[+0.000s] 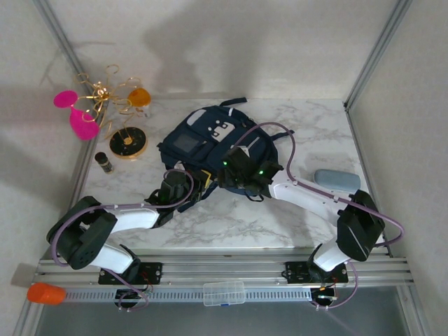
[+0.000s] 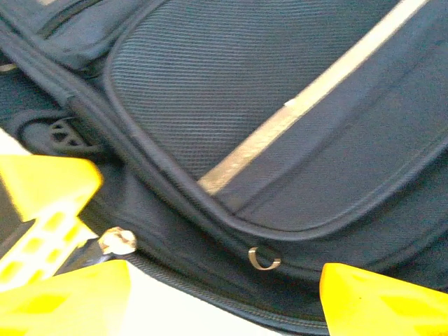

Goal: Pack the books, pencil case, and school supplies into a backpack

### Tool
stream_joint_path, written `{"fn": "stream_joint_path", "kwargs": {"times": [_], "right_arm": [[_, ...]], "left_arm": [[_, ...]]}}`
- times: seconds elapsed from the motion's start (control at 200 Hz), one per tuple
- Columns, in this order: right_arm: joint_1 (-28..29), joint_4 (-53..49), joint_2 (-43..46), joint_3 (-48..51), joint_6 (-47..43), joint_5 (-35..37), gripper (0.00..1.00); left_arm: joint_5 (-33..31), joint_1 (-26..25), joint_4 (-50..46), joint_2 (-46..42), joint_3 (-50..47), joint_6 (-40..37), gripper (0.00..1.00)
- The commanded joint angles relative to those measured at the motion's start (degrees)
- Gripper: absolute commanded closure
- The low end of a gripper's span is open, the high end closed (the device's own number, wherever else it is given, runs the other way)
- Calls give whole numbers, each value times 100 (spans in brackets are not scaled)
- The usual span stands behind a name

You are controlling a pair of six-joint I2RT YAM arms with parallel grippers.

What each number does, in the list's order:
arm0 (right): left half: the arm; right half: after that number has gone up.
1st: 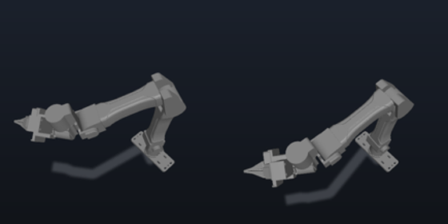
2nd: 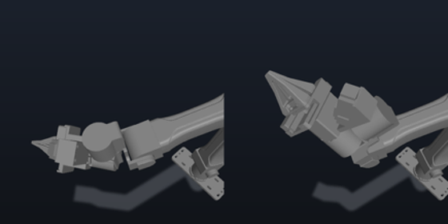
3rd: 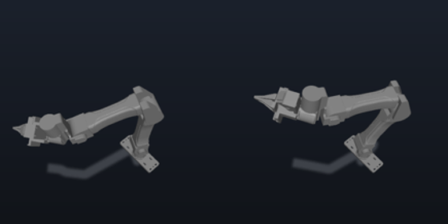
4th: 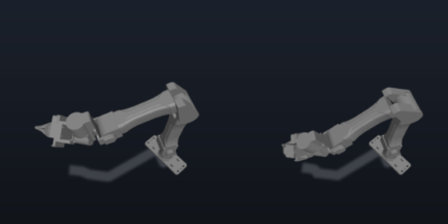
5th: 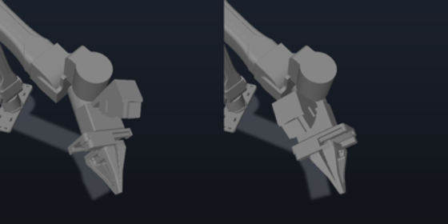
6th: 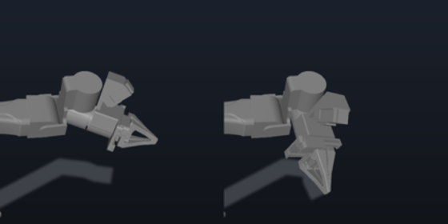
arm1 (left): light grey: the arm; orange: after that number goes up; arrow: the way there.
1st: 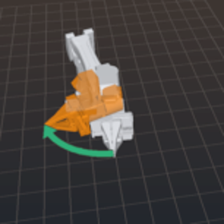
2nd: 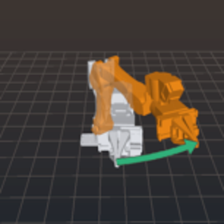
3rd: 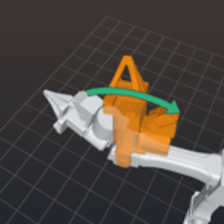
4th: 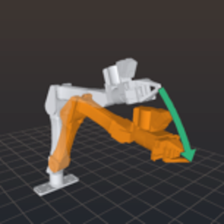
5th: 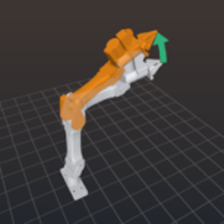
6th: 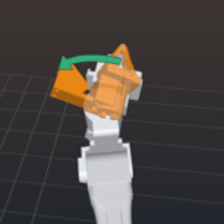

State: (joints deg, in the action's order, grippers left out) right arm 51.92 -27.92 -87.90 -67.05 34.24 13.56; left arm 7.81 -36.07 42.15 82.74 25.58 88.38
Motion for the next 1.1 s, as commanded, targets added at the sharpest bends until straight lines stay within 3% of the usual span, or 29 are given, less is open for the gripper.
{"fn": "stream_joint_path", "kwargs": {"times": [0.0, 0.395, 0.831, 0.991, 1.096], "right_arm": [[103, 346, -134, -51, -176, -609, 25], [-213, 304, -828, -391, -98, -606, 22], [-271, -909, 528, 456, -93, 768, 33], [-105, -468, 887, 492, -229, -105, 42], [119, -523, 685, 253, 30, -273, 46]], "left_arm": [[333, -66, 1173, -24, 74, 104, 100], [410, -84, 1604, 93, 69, 290, 100], [165, -76, 826, -99, 262, -151, 100], [142, -83, 737, -131, 313, -218, 100], [159, -84, 714, -158, 318, -212, 100]]}}
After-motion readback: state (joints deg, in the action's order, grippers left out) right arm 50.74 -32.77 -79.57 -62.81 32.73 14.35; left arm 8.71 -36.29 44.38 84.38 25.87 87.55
